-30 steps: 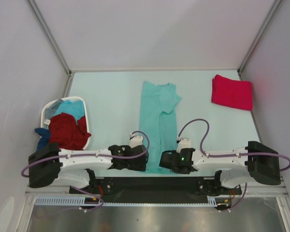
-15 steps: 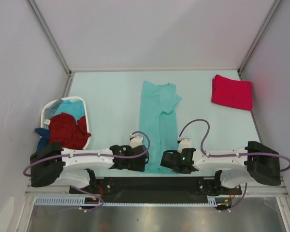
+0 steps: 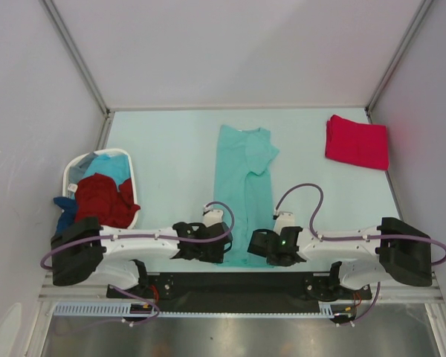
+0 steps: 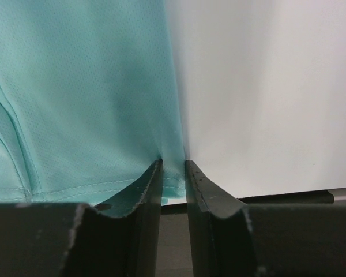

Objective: Fold and stack the t-shirts
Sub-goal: Grab the bottom of the folded rectangular tshirt with both arms

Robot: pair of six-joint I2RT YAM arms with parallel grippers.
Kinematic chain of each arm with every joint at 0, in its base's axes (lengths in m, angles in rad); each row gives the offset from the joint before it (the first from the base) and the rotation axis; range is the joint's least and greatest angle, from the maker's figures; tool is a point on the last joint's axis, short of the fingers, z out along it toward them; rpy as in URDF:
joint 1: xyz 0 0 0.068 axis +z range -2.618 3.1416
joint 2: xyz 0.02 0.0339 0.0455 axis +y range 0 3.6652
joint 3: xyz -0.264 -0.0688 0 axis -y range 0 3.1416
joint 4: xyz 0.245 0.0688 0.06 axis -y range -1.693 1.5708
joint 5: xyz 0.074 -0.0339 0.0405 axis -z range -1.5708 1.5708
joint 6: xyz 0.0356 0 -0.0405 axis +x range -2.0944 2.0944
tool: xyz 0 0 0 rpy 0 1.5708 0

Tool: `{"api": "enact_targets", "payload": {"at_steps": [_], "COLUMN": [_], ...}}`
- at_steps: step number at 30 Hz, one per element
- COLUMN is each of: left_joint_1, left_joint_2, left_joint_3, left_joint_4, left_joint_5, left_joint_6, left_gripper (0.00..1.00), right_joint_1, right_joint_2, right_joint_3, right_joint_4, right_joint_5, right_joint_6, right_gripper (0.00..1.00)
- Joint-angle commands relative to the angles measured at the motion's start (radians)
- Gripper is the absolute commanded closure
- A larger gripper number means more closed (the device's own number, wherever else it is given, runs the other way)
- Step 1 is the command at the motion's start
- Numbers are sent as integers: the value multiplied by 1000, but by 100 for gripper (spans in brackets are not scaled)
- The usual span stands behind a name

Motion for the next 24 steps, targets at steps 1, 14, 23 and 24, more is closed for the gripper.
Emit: {"api": "enact_targets", "payload": {"at_steps": [1, 14, 23, 24], "left_joint_1": [3, 3, -5, -11], "left_joint_2": [9, 12, -3, -8], "left_joint_3": [43, 49, 70, 82], "left_joint_4": [14, 5, -27, -33], "left_joint_5": [-5, -8, -39, -45], "left_joint_6": [15, 23, 35, 40], "left_gripper": [56, 90, 100, 100], "right_joint_1": [-13, -19, 8, 13], "right_joint_2": [-11, -7, -30, -34], "right_joint_3": [-4, -6, 22, 28], "right_joint_4": [1, 9, -42, -59], "right_joint_5": [16, 9, 33, 41], "right_joint_6": [-16, -19, 11, 11], "right_gripper": [77, 100, 100, 100]}}
